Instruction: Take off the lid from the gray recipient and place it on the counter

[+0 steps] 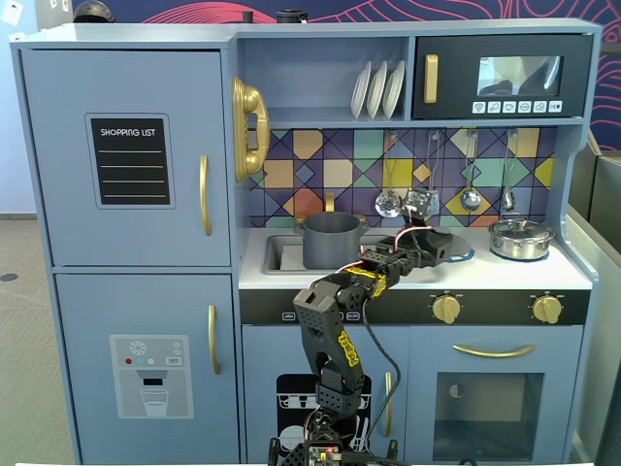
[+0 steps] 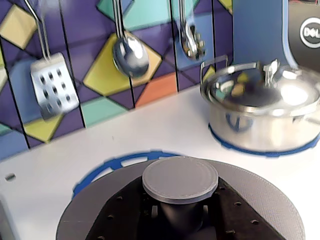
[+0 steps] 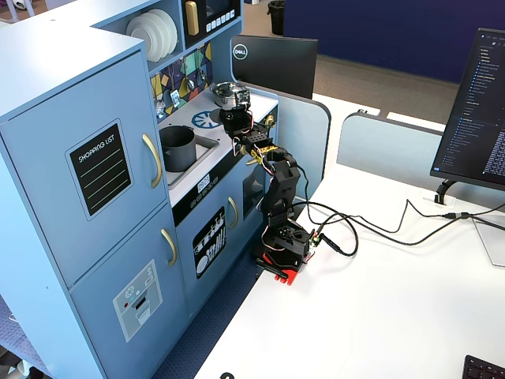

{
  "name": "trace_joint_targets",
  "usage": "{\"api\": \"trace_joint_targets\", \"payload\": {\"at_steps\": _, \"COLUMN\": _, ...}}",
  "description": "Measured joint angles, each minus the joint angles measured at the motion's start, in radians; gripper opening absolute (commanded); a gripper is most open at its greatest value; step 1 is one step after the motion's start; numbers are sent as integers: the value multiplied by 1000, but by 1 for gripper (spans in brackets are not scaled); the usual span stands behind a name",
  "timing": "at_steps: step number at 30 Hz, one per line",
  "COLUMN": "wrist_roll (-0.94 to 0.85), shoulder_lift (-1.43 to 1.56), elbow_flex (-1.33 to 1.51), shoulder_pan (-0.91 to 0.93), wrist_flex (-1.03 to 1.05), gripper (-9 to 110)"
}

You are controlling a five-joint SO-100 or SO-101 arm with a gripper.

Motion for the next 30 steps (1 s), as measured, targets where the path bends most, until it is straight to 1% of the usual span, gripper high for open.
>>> {"api": "trace_joint_targets", "payload": {"at_steps": 10, "wrist_roll": -21, "shoulder_lift": -77, "elbow_flex": 28, "shoulder_pan": -11, "wrist_flex": -48, "gripper": 0}}
{"api": "trace_joint_targets", "payload": {"at_steps": 27, "wrist_roll": -75, "shoulder_lift": -137, "elbow_flex": 37, "shoulder_pan": -11, "wrist_flex": -51, "gripper": 0}}
{"api": "trace_joint_targets", "payload": {"at_steps": 28, "wrist_roll": -75, "shoulder_lift": -137, "elbow_flex": 38, "shoulder_pan": -12, "wrist_flex": -55, "gripper": 2}}
{"api": "trace_joint_targets", "payload": {"at_steps": 30, "wrist_roll": -75, "shoulder_lift": -137, "elbow_flex": 43, "shoulder_pan": -12, "wrist_flex": -61, "gripper": 12}}
